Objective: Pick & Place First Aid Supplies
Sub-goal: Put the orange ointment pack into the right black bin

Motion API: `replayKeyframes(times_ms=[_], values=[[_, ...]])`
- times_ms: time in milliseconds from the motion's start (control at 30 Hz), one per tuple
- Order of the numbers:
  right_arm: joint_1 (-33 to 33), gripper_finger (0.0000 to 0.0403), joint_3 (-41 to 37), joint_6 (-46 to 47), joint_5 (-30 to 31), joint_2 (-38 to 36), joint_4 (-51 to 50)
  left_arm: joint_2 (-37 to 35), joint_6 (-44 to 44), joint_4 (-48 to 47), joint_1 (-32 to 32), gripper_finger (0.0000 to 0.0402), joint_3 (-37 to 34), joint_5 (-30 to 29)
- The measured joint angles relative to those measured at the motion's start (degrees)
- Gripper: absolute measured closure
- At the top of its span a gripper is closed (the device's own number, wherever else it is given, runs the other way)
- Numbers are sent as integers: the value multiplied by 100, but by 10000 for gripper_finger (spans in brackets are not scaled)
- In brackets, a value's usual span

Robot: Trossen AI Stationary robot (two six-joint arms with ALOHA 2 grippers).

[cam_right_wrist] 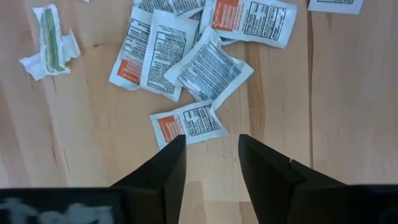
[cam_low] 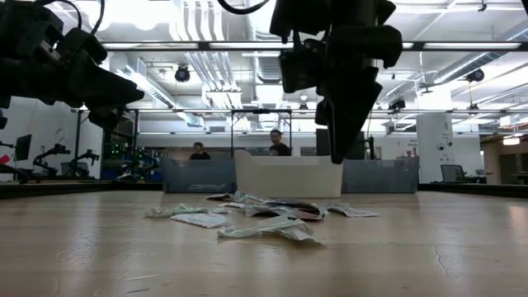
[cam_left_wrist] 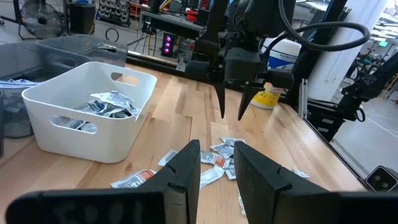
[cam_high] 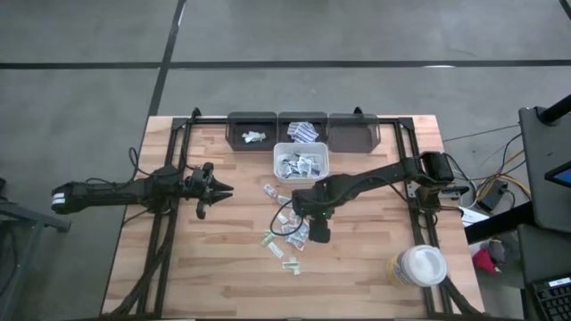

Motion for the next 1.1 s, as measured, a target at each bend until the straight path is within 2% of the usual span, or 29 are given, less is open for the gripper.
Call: replayKeyframes(times_ms=[567,900,1100], values=[[0,245,-363,-49,4,0,415,0,-1,-22,2,307,1,0],[0,254,-384,-576,4,0,504,0,96,-20,1,307,0,0],[9,249,-382,-592,7,73,630,2,103,-15,2,307,-1,0]])
